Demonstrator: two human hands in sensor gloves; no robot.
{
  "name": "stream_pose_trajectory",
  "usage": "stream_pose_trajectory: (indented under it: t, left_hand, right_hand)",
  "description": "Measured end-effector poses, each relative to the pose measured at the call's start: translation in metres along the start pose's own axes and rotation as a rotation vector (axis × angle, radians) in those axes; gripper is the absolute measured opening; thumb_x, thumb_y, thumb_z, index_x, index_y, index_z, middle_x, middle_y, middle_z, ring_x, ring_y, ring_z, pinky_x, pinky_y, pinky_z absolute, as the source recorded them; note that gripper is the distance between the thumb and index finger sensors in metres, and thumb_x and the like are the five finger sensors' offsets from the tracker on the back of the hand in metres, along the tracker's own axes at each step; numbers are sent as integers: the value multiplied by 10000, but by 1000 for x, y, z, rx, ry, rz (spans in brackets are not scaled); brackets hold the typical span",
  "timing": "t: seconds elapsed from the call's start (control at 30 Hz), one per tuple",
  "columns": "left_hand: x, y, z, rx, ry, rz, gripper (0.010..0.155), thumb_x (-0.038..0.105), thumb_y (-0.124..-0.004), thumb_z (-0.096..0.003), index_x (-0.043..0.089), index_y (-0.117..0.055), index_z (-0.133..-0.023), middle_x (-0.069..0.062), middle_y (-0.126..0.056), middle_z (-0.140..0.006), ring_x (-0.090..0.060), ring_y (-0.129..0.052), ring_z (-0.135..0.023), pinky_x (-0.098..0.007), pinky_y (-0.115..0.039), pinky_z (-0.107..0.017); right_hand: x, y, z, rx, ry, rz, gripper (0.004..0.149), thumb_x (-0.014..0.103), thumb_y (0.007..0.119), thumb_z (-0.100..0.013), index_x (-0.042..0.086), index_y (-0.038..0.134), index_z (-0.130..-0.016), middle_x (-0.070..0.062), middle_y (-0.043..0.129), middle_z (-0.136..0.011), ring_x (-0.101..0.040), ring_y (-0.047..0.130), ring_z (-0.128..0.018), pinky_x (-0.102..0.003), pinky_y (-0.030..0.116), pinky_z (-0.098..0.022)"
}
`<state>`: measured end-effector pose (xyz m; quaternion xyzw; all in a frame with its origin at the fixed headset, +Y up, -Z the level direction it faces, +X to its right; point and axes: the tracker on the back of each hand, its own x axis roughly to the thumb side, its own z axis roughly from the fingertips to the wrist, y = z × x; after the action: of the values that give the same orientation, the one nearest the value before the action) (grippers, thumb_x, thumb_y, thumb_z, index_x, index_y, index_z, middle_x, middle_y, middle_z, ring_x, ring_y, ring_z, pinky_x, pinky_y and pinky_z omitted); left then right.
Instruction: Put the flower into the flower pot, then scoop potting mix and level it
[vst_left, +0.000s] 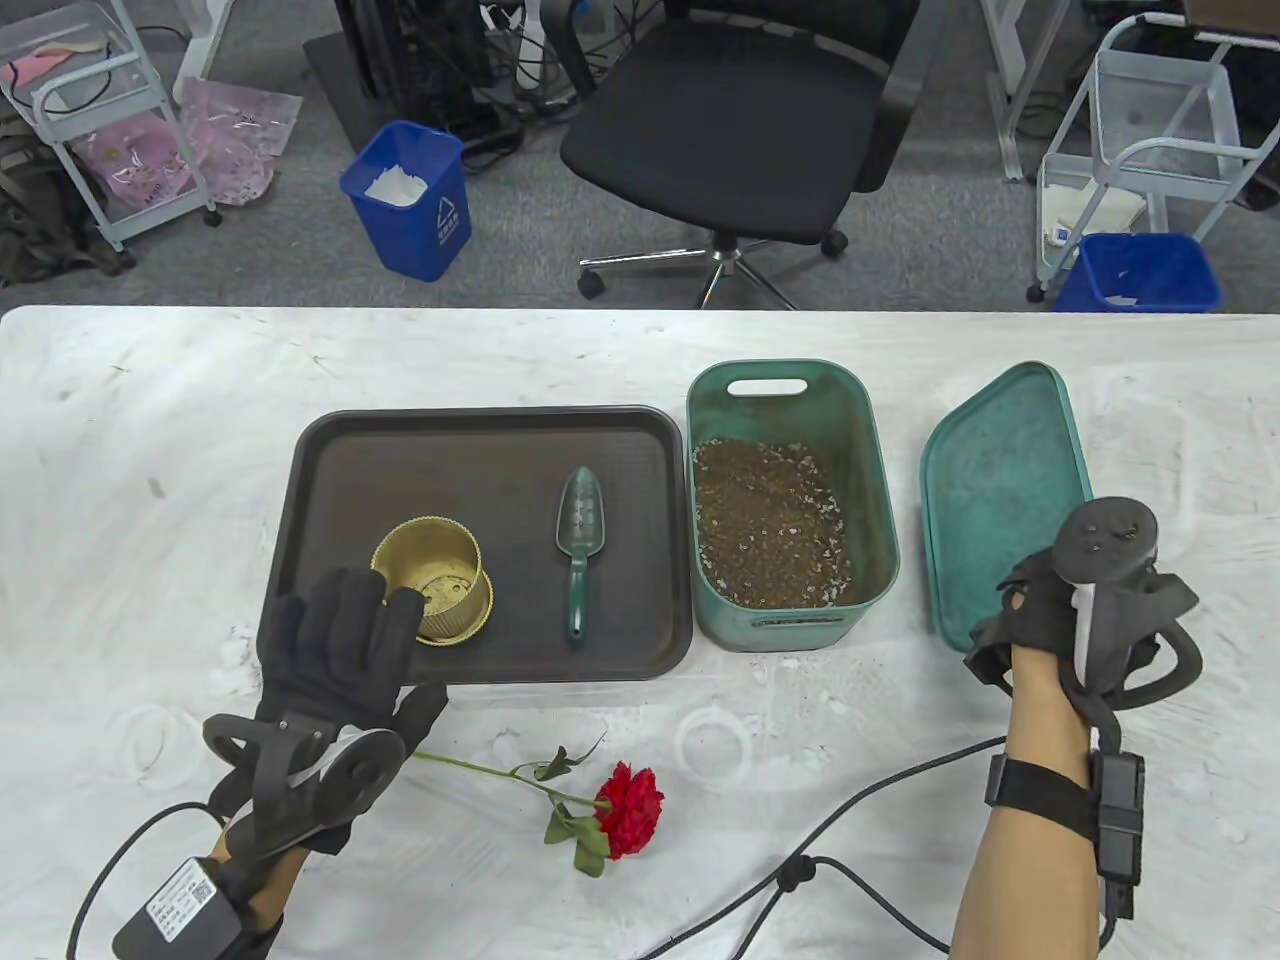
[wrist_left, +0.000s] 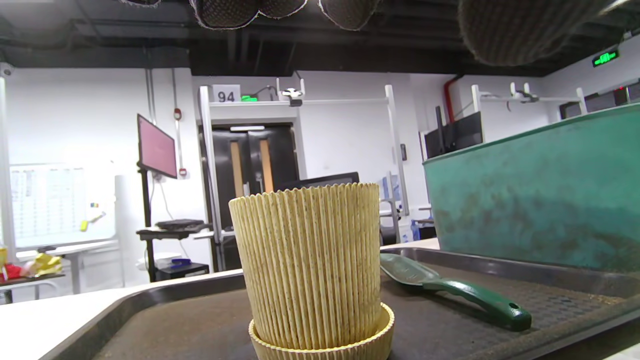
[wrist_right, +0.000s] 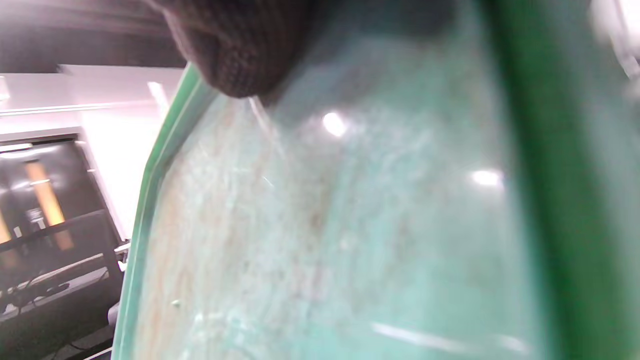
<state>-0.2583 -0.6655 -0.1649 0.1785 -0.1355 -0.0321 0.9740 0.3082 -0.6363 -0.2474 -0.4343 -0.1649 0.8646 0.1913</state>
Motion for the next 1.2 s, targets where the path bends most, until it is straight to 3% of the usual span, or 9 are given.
stream_pose_trajectory:
  t: [0.1, 0.33, 0.5, 0.7, 0.83, 1.0, 1.2]
  left_hand:
    - [1, -2, 0, -4, -4, 0, 860, 685, -685, -386, 323, -375, -1101, -69, -242, -1166, -394, -422, -1145, -651, -423, -808]
    - [2, -3, -1, -14, -8, 0, 859, 685, -685, -386, 321, -380, -1102, -68, -242, -1166, -394, -424, -1145, -652, -424, -808]
    - [1, -6, -1, -27, 2, 5, 859, 684, -687, -385, 321, -382, -1101, -70, -242, -1166, -395, -425, -1144, -653, -422, -808]
    - [1, -5, -2, -21, 3, 2, 857, 683, -687, -386, 322, -382, -1101, -71, -243, -1166, -393, -424, -1145, -653, -422, -808]
    - [2, -6, -2, -25, 2, 0, 858, 683, -687, -386, 320, -383, -1101, -70, -269, -1161, -393, -423, -1145, -653, -423, -807]
    - [2, -6, -2, -21, -3, -2, 857, 683, -687, -386, 320, -384, -1101, -68, -269, -1161, -391, -426, -1145, -652, -424, -807]
    - [4, -5, -1, -13, -8, -4, 857, 683, -688, -386, 318, -386, -1100, -67, -271, -1162, -393, -431, -1144, -651, -427, -807]
  right_hand:
    - [-27, 24, -8, 149, 108, -150, 464, 231, 744, -381, 122, 761, -831, -135, 945, -671, -319, 1002, -365, -421, 900, -190]
    - [-59, 65, -17, 292, 201, -245, 468, 221, 746, -373, 119, 770, -829, -150, 946, -666, -330, 997, -359, -428, 894, -186]
    - [-71, 81, -20, 292, 213, -110, 493, 250, 776, -399, 121, 761, -875, -177, 942, -713, -338, 1001, -371, -430, 895, -194]
    - [-62, 82, -16, 179, 103, 162, 511, 336, 806, -408, 147, 781, -882, -170, 926, -809, -409, 990, -562, -517, 889, -350]
    - [-47, 70, -11, 117, 41, 333, 529, 375, 783, -419, 175, 756, -908, -165, 882, -895, -427, 952, -682, -558, 857, -458]
    - [-7, 23, 5, -8, -148, 69, 601, 384, 763, -426, 176, 657, -980, -193, 809, -967, -470, 896, -759, -615, 809, -513]
    - [49, -56, 66, -162, -583, -217, 600, 389, 748, -434, 202, 644, -995, -169, 759, -1033, -483, 815, -870, -679, 722, -604]
